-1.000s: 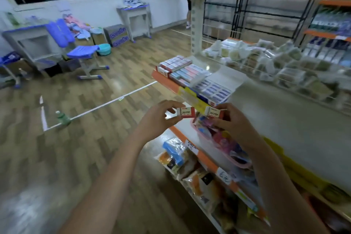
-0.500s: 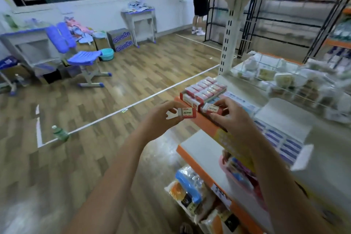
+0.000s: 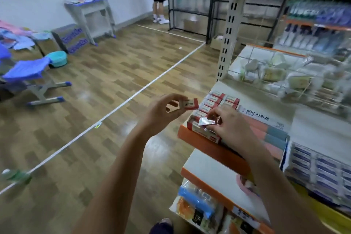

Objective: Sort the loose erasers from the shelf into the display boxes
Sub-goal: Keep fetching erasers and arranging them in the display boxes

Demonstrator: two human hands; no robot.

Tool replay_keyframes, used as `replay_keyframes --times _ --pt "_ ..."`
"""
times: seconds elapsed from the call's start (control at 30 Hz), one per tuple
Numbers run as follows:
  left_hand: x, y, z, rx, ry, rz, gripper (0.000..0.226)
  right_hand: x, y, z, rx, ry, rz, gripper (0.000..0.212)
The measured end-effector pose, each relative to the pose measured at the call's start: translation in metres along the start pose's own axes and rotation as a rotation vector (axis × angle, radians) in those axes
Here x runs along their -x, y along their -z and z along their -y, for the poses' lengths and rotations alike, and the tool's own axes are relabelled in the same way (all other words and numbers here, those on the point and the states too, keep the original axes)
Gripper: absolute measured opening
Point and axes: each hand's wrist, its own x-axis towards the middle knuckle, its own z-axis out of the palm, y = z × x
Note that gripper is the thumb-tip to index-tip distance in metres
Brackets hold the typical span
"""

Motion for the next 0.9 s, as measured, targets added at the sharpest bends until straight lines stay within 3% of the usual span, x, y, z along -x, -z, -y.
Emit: replay_keyframes --times 0.2,0.33,0.47,0.73,0.9 --pt "-0.032 0.008 0.042 0.08 -0.083 0.197 0.044 -0.001 -0.024 0.022 0.058 -0.14 -0.086 0.021" --pt "-0.044 0.013 0.059 0.122 -0.174 0.318 0.034 -0.006 -0.029 0.035 0.057 -0.2 -0.075 0.026" --pt "-0.05 0.015 0.068 0.156 -0.153 0.424 0.032 0.0 -0.028 0.039 0.057 -0.306 -0.08 0.027" --pt "-0.054 0.005 0.062 0.181 -0.188 0.524 0.028 0.001 -0.041 0.051 0.098 -0.385 -0.199 0.021" --pt "-0.05 -0.012 0.042 0.017 -0.299 0.582 0.03 0.029 -0.027 0.046 0.077 -0.548 -0.342 0.021"
